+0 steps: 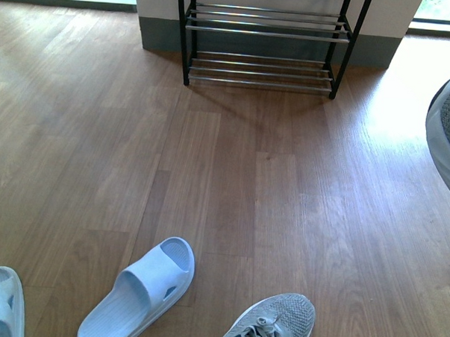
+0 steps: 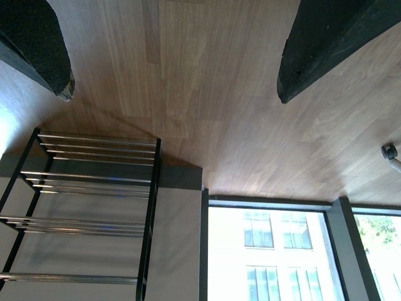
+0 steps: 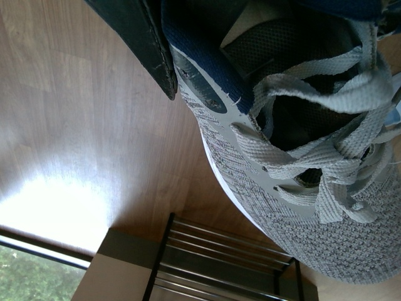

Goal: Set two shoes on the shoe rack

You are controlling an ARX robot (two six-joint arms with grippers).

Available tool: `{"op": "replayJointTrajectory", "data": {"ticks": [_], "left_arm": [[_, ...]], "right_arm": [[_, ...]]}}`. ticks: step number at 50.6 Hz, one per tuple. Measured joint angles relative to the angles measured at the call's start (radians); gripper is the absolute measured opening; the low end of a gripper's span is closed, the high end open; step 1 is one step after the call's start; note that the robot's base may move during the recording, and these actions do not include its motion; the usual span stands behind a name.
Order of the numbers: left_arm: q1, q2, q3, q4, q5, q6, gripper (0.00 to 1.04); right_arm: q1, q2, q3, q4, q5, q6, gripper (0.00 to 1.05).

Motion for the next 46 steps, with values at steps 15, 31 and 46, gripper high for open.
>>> {"op": "replayJointTrajectory", "data": {"ticks": [15, 31, 46], "left_arm": [[0.000, 0.000, 0.000, 0.000, 0.000, 0.000, 0.95], [0.000, 0.000, 0.000, 0.000, 0.001, 0.000, 0.95], [0.000, 0.000, 0.000, 0.000, 0.000, 0.000, 0.95]], "right_arm": [[-0.001, -0.003, 0.000, 0.000, 0.007, 0.013, 0.01], [-0.001, -0.002, -0.001, 0.000, 0.011, 0.019, 0.01], [-0.004, -0.003, -0.001, 0.000, 0.000, 0.020, 0.01]]}}
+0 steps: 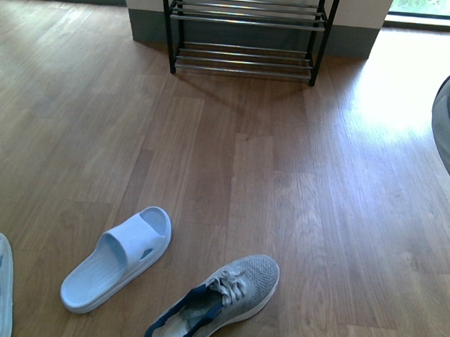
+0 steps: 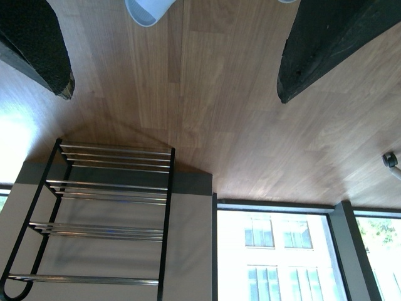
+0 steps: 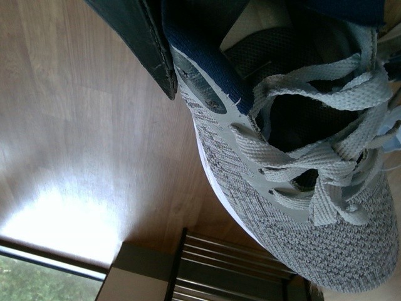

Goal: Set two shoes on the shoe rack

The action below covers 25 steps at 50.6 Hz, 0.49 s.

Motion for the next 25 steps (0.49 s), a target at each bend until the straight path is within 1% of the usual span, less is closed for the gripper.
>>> {"op": "replayJointTrajectory", "data": {"ticks": [25], "left_arm": [[0.000, 0.000, 0.000, 0.000, 0.001, 0.000, 0.95]], "right_arm": [[0.000, -0.001, 0.000, 0.000, 0.002, 0.000, 0.01]]}}
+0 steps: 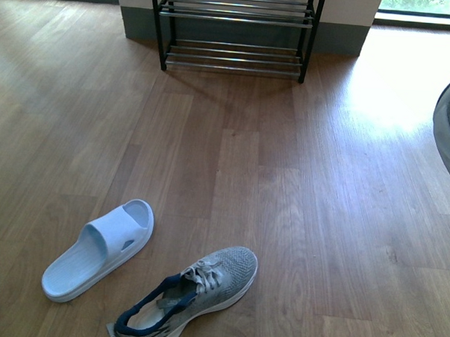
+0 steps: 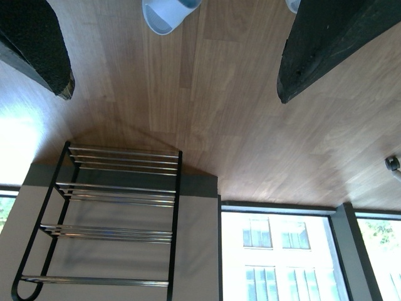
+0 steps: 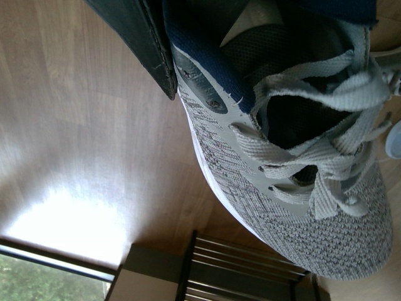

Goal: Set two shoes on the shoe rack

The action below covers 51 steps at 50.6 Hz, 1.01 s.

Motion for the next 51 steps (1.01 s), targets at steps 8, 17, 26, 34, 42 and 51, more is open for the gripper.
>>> {"op": "replayJointTrajectory", "data": {"ticks": [8, 17, 26, 34, 42, 51], "left_arm": [[0.000, 0.000, 0.000, 0.000, -0.001, 0.000, 0.95], [-0.031, 0.104, 0.079, -0.213, -0.091, -0.148, 0.95], [0.032, 0.470, 0.163, -0.272, 0.088, -0.418, 0.95], [0.069, 0.911, 0.270, -0.051, 0.167, -0.346, 0.95], [-0.031, 1.379, 0.420, 0.014, 0.090, -0.203, 0.95], [-0.116, 1.740, 0.612, 0.033, 0.040, -0.037, 0.95]], "right_arm": [[-0.001, 0.000, 0.000, 0.000, 0.019, 0.000, 0.01], [-0.001, 0.000, 0.000, 0.000, 0.006, 0.000, 0.01], [-0.001, -0.001, 0.000, 0.000, 0.002, 0.000, 0.01], [-0.001, -0.001, 0.000, 0.000, 0.006, 0.000, 0.01], [-0.001, -0.001, 0.000, 0.000, 0.002, 0.000, 0.01], [-0.001, -0.001, 0.000, 0.000, 0.004, 0.000, 0.01]]}}
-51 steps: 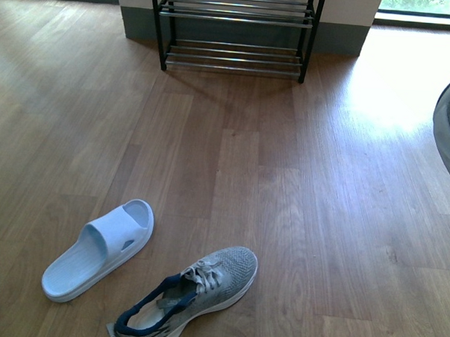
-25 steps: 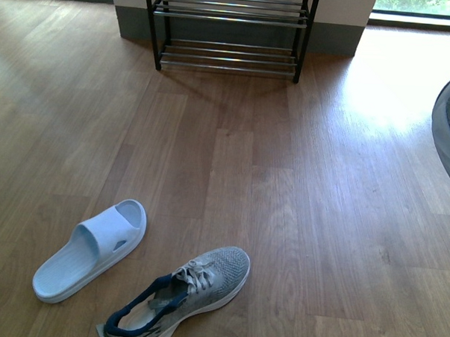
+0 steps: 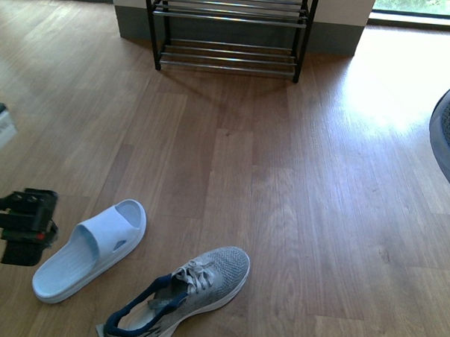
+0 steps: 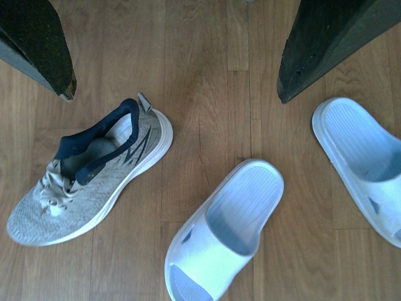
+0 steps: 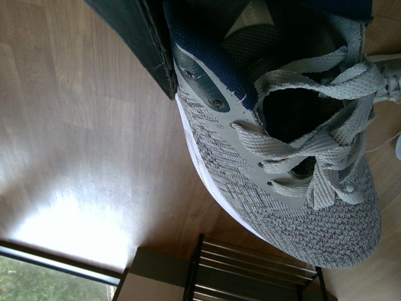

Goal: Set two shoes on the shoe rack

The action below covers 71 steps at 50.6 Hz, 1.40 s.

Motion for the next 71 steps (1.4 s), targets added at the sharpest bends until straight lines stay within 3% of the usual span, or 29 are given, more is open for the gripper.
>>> {"op": "replayJointTrajectory", "data": {"ticks": [26, 51, 67, 71], "left_arm": [[-0.123, 0.645, 0.418, -0.072, 0.061, 0.240, 0.95], [-0.194, 0.925, 0.664, -0.108, 0.068, 0.306, 0.95], [-0.226, 1.065, 0.757, 0.012, 0.115, 0.312, 0.95], [-0.225, 1.078, 0.763, 0.026, 0.083, 0.308, 0.83]], "right_arm": [[0.000, 0.000, 0.000, 0.000, -0.001, 0.000, 0.01], [0.000, 0.000, 0.000, 0.000, -0.001, 0.000, 0.01], [0.000, 0.000, 0.000, 0.000, -0.001, 0.000, 0.01], [0.000, 0.000, 0.000, 0.000, -0.001, 0.000, 0.01]]}}
